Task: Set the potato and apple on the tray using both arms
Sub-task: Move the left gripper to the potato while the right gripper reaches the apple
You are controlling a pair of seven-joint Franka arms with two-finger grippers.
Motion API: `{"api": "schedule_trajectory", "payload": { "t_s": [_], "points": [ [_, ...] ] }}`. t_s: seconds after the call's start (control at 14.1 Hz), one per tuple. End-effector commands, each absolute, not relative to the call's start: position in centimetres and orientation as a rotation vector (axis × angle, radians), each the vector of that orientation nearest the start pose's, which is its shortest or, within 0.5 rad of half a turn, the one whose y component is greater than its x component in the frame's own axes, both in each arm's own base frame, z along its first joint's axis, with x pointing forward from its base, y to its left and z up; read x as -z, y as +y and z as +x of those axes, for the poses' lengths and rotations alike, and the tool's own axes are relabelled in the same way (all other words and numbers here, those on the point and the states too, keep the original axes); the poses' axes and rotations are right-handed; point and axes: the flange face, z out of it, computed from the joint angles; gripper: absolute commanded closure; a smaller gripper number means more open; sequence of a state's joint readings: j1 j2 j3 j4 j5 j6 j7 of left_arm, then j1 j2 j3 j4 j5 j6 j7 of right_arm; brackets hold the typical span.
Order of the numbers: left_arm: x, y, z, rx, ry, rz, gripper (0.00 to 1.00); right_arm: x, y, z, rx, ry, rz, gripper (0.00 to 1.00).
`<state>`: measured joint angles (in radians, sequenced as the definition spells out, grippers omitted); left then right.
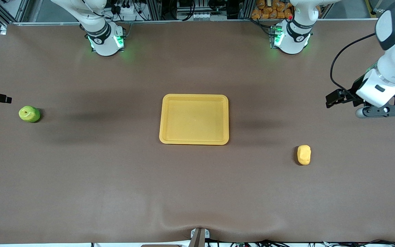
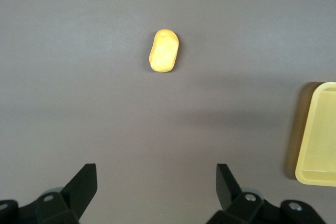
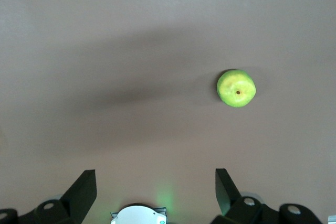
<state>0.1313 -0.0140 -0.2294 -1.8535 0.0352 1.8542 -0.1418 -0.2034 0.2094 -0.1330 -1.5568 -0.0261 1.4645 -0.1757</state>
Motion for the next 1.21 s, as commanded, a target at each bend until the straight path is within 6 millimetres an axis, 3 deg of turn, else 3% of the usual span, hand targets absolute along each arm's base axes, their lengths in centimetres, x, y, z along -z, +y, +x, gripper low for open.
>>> {"api": "schedule_trajectory", "payload": {
  "t_s": [0.0, 0.36, 0.64, 1.14],
  "points": [
    [-50.5, -5.1, 55.6, 0.056, -0.014, -3.087, 0.0, -48.6, -21.5, 55.8, -0.528, 0.286, -3.059, 0.0],
    [-47.0, -5.0, 57.3, 0.05, 0.029, -3.056, 0.0, -45.6, -23.2, 56.6, -0.596, 0.283, -3.138, 0.0],
    [-43.7, -5.0, 59.1, 0.078, 0.057, -3.053, 0.0, -42.6, -25.9, 56.4, -0.606, 0.281, -3.127, 0.0],
    [-39.8, -4.9, 61.0, 0.107, 0.078, -3.064, 0.0, -37.0, -28.4, 55.1, -0.577, 0.258, -3.162, 0.0]
  ]
}}
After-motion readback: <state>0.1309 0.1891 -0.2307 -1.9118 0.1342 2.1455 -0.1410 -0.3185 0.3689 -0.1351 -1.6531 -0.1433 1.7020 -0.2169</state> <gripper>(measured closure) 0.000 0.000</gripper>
